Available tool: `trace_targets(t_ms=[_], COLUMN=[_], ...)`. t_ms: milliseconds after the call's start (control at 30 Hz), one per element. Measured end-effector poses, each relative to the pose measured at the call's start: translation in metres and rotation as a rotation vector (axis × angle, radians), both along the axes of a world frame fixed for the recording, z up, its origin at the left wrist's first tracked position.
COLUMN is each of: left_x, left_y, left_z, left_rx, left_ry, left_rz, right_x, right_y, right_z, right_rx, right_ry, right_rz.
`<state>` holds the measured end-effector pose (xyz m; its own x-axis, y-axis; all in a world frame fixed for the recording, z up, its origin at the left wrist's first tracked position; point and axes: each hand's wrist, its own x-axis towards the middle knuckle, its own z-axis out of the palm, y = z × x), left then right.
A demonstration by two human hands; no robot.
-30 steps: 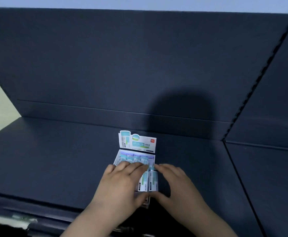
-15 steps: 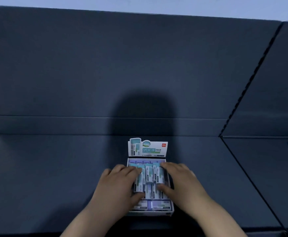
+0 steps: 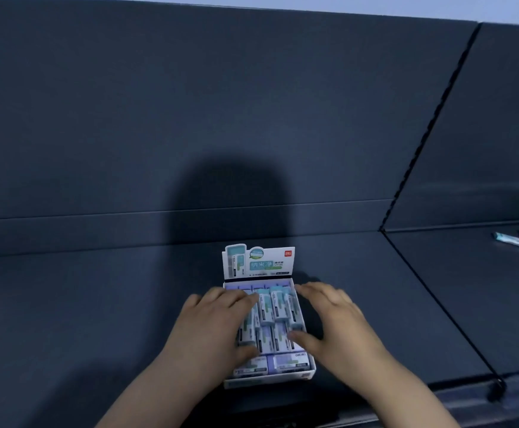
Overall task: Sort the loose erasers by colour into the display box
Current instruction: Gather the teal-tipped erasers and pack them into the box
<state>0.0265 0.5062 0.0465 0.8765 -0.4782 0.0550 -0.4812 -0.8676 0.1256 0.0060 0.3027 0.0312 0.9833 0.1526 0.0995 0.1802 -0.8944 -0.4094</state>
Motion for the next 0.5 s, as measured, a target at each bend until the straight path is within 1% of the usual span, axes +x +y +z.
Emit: trace_targets(t_ms=[100, 167, 233, 267, 300, 400, 433, 500], left_x=[0.002, 0.001, 0.001, -0.002, -0.004, -0.006, -0.006, -0.008], left_y=[-0.007, -0.013, -0.026, -0.039, -0.053, -0.098, -0.114, -0.148], left_z=[0.000, 0.001, -0.001, 0.002, 0.009, 0.006, 0.007, 0.008], left_rx=[-0.017, 0.039, 0.019, 0.016, 0.055, 0.062, 0.104, 0.074], left_ry=[-0.006, 0.011, -0.048, -0.067, -0.023, -0.108, -0.093, -0.086], left_rz=[0.007, -0.002, -0.020, -0.020, -0.030, -0.065, -0.062, -0.017], right_x=[-0.005, -0.007, -0.008, -0.008, -0.007, -0.003, -0.002, -0.002], right_y=[-0.007, -0.015, -0.023, -0.029, -0.035, -0.062, -0.076, -0.106], right_z=[0.000, 0.001, 0.002, 0.003, 0.004, 0.005, 0.006, 0.008], right_rx=[0.011, 0.016, 0.018, 0.010, -0.006, -0.072, -0.091, -0.118], right_ry=[0.001, -0.002, 0.002, 0.007, 0.015, 0.030, 0.027, 0.023], right_rz=[-0.005, 0.000, 0.016, 0.029, 0.041, 0.076, 0.089, 0.113])
